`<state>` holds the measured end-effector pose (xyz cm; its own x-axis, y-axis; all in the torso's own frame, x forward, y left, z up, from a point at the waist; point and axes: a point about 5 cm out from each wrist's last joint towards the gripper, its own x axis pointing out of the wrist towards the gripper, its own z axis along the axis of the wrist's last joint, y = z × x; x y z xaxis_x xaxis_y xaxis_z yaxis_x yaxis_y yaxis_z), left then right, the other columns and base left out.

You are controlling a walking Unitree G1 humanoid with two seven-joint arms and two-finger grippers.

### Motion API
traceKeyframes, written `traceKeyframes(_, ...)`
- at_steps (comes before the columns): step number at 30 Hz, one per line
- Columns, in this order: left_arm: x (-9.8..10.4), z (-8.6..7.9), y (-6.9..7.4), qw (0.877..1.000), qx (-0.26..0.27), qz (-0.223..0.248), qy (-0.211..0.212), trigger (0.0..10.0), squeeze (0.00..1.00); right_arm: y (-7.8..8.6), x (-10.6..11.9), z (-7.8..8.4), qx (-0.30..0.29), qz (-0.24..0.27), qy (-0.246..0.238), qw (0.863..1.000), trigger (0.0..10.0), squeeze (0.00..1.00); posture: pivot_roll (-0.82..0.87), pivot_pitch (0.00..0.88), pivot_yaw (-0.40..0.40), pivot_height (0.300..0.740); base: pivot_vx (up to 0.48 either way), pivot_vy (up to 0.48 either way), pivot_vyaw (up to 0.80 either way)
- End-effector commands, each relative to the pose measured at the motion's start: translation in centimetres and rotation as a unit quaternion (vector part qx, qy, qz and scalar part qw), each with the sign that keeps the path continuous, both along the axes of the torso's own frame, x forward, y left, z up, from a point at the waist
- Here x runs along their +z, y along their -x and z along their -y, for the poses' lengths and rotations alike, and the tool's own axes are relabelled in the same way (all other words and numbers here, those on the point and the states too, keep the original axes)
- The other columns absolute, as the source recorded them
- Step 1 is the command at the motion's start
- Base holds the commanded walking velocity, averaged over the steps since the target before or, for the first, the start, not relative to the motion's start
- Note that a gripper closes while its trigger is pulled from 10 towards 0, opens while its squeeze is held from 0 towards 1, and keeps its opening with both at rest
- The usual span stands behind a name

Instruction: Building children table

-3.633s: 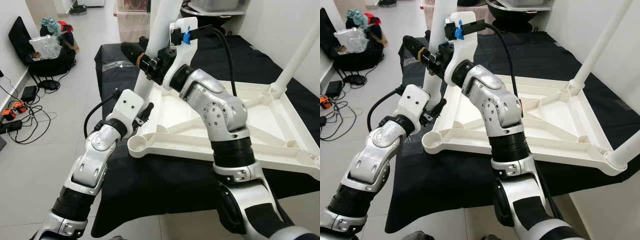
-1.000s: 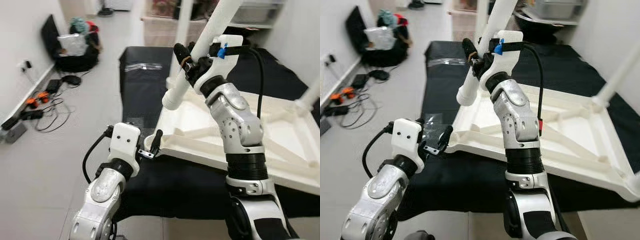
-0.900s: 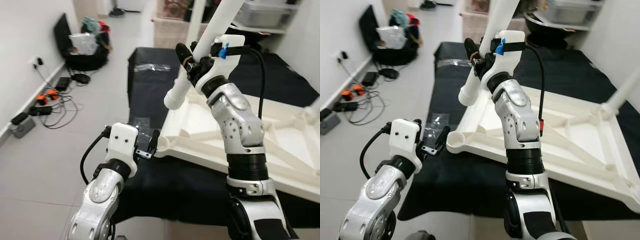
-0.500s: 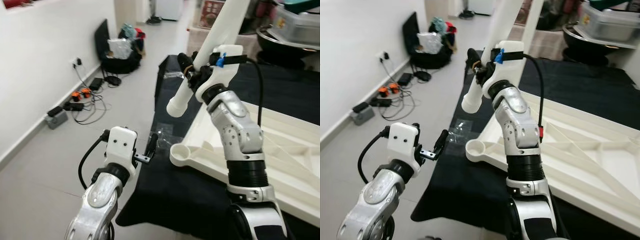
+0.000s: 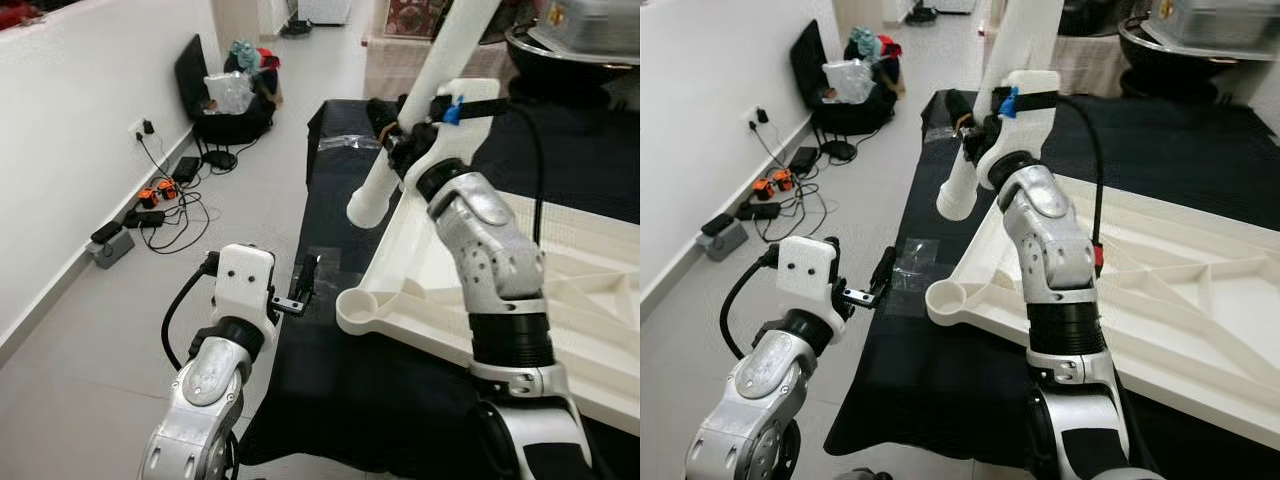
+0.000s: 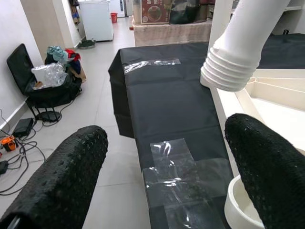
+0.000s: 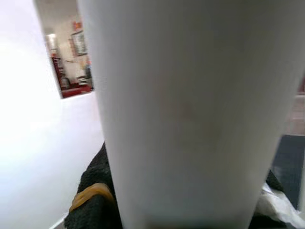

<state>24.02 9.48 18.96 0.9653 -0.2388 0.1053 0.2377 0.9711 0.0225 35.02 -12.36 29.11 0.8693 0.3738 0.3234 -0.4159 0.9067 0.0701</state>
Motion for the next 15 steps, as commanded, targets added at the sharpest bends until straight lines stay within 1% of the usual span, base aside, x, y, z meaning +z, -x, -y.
traceKeyframes(1, -0.22, -0.35, 0.08, 1.000, 0.009, -0.010, -0.002, 10.0, 0.00, 0.27, 1.12, -0.53, 0.031, 0.023, 0.009, 0.999, 10.0, 0.00, 0.01, 0.040, -0.042, 0.740, 0.000, 0.000, 0.00)
traceKeyframes(6, -0.28, -0.65, 0.22, 1.000, 0.017, -0.014, 0.001, 10.0, 0.00, -0.21, 1.58, 0.12, 0.009, 0.027, 0.002, 1.000, 10.0, 0.00, 0.01, 0.042, -0.045, 0.740, 0.000, 0.000, 0.00)
traceKeyframes(10, -0.22, -0.77, 0.22, 1.000, 0.020, -0.013, 0.002, 10.0, 0.00, -0.28, 1.49, 0.20, 0.003, 0.026, -0.002, 1.000, 10.0, 0.00, 0.02, 0.038, -0.052, 0.740, 0.000, 0.446, 0.00)
traceKeyframes(15, -0.19, -0.80, 0.18, 1.000, 0.023, -0.014, 0.002, 10.0, 0.00, -0.15, 1.36, 0.15, 0.002, 0.024, 0.000, 1.000, 10.0, 0.00, 0.01, 0.046, -0.051, 0.740, 0.000, 0.000, 0.00)
